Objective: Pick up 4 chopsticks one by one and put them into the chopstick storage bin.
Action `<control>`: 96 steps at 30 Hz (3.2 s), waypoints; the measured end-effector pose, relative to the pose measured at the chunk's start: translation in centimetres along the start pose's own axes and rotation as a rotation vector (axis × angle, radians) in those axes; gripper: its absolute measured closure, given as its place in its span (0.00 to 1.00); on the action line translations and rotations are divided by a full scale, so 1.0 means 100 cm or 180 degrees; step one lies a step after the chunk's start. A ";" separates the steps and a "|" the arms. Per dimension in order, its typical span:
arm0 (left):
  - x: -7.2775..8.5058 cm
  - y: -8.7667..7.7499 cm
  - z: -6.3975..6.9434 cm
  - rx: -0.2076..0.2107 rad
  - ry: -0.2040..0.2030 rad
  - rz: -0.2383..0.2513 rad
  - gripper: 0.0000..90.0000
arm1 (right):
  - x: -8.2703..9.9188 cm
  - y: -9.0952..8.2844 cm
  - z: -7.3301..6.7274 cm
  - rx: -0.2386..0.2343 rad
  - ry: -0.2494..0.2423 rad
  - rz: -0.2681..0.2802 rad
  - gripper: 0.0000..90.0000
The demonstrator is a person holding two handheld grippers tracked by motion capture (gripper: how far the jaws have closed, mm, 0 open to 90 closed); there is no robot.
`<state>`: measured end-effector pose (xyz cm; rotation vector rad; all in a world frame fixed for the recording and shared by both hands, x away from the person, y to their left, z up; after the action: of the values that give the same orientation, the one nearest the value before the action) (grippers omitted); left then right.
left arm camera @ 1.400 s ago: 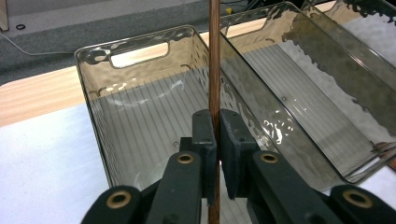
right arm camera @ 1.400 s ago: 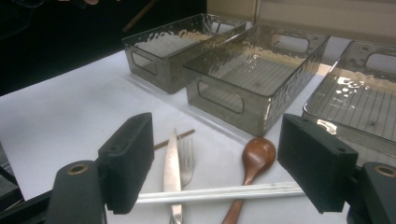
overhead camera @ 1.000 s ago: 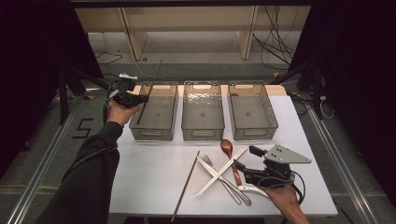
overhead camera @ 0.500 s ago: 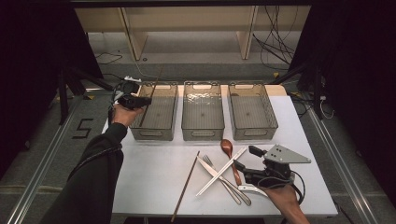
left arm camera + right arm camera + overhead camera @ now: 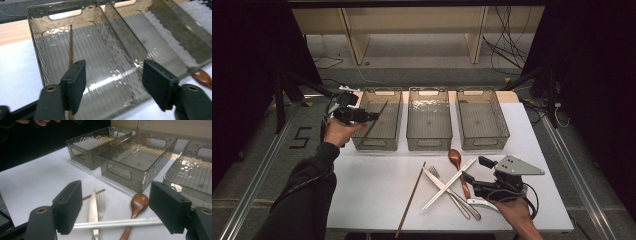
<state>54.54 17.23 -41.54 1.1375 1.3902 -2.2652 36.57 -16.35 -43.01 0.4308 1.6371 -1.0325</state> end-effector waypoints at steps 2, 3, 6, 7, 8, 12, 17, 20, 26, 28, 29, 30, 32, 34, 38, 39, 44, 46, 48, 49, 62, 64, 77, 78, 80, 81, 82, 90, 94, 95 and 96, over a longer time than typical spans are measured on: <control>0.005 -0.008 0.009 0.0063 -0.0022 0.0038 0.34 | 0.000 0.000 0.000 0.0000 -0.0007 0.0001 0.31; 0.011 -0.013 0.017 0.0102 0.0011 -0.0013 0.32 | 0.000 0.000 0.000 0.0004 -0.0007 -0.0001 0.31; 0.016 -0.018 0.024 0.0120 0.0059 -0.0042 0.28 | 0.001 0.000 0.000 0.0011 -0.0011 -0.0018 0.31; 0.017 -0.021 0.028 0.0136 0.0051 -0.0008 0.28 | 0.001 0.000 0.000 0.0008 -0.0017 -0.0016 0.31; 0.019 -0.022 0.032 0.0139 0.0062 -0.0010 0.27 | 0.001 0.000 0.000 0.0010 -0.0016 -0.0015 0.31; 0.029 -0.026 0.048 0.0133 0.0182 -0.0048 0.24 | 0.000 0.000 -0.001 0.0009 -0.0031 -0.0011 0.31; 0.052 -0.020 0.065 0.0133 0.0317 -0.0240 0.23 | 0.000 -0.001 -0.001 0.0010 -0.0038 -0.0007 0.31; 0.068 -0.015 0.075 0.0150 0.0389 -0.0395 0.23 | 0.000 -0.001 -0.001 0.0010 -0.0034 -0.0005 0.31; 0.098 -0.007 0.087 0.0172 0.0447 -0.0643 0.22 | 0.000 -0.002 -0.001 0.0003 -0.0027 0.0004 0.31; 0.108 -0.006 0.092 0.0173 0.0473 -0.0706 0.21 | 0.000 -0.002 -0.001 0.0005 -0.0027 0.0000 0.31; 0.112 -0.005 0.095 0.0177 0.0482 -0.0727 0.21 | 0.000 -0.001 -0.002 0.0005 -0.0033 -0.0007 0.31; 0.117 -0.004 0.097 0.0177 0.0499 -0.0772 0.21 | 0.000 -0.001 -0.002 0.0004 -0.0037 -0.0007 0.31; 0.125 -0.002 0.102 0.0183 0.0535 -0.0817 0.21 | 0.000 -0.002 -0.002 0.0006 -0.0038 -0.0008 0.31; 0.133 0.001 0.108 0.0189 0.0533 -0.0850 0.20 | 0.000 -0.002 -0.002 0.0010 -0.0040 -0.0005 0.31; 0.140 0.002 0.115 0.0203 0.0567 -0.0913 0.19 | 0.000 -0.002 -0.001 0.0015 -0.0035 -0.0005 0.31; 0.142 0.003 0.117 0.0215 0.0572 -0.0926 0.19 | 0.000 -0.002 -0.001 0.0016 -0.0032 -0.0007 0.31; 0.148 0.006 0.120 0.0212 0.0582 -0.0958 0.18 | 0.000 -0.002 -0.001 0.0016 -0.0039 -0.0006 0.31; 0.150 0.007 0.121 0.0199 0.0586 -0.0955 0.18 | 0.000 -0.002 -0.001 0.0017 -0.0041 -0.0006 0.31; 0.151 0.008 0.123 0.0195 0.0580 -0.0959 0.18 | 0.001 -0.002 -0.001 0.0017 -0.0036 -0.0011 0.31; 0.151 0.008 0.124 0.0203 0.0584 -0.0936 0.18 | 0.001 -0.002 -0.001 0.0017 -0.0036 -0.0011 0.31; 0.169 0.024 0.145 0.0227 0.0725 -0.1118 0.17 | 0.001 -0.001 -0.001 0.0015 -0.0033 -0.0017 0.31; 0.170 0.026 0.147 0.0237 0.0735 -0.1131 0.17 | 0.001 -0.001 -0.001 0.0017 -0.0036 -0.0018 0.31; 0.182 0.036 0.154 0.0300 0.0885 -0.1263 0.26 | 0.001 -0.001 -0.001 0.0017 -0.0036 -0.0026 0.31; 0.183 0.037 0.155 0.0296 0.0899 -0.1280 0.26 | 0.001 -0.001 -0.001 0.0012 -0.0039 -0.0022 0.31; 0.185 0.038 0.157 0.0288 0.0931 -0.1308 0.28 | 0.001 -0.001 -0.001 0.0018 -0.0039 -0.0024 0.31; 0.185 0.038 0.157 0.0288 0.0931 -0.1308 0.29 | 0.001 -0.001 -0.001 0.0020 -0.0037 -0.0023 0.31; 0.185 0.039 0.157 0.0284 0.0943 -0.1320 0.31 | 0.001 -0.001 -0.001 0.0023 -0.0031 -0.0026 0.31; 0.192 0.044 0.156 0.0289 0.0994 -0.1377 0.39 | 0.001 -0.001 -0.001 0.0017 -0.0040 -0.0019 0.31; 0.193 0.045 0.156 0.0312 0.1010 -0.1387 0.45 | 0.001 -0.001 -0.001 0.0024 -0.0040 -0.0019 0.31; 0.193 0.045 0.156 0.0326 0.1010 -0.1385 0.46 | 0.001 -0.001 -0.001 0.0020 -0.0042 -0.0021 0.31; 0.193 0.045 0.157 0.0324 0.1022 -0.1387 0.46 | 0.001 -0.001 -0.001 0.0020 -0.0042 -0.0021 0.31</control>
<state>36.65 5.19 -54.70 1.3937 1.8139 -2.5518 36.40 -16.37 -43.08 0.4222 1.6248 -1.0435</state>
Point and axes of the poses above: each handheld gripper's, and its own axes: y roughly forward along the jaws, x roughly out of its underside, z roughly to its right, the point moved 9 cm from there along y, roughly forward along the jaws, and after that the axes turned 5 degrees about x, right-handed, at the moved point
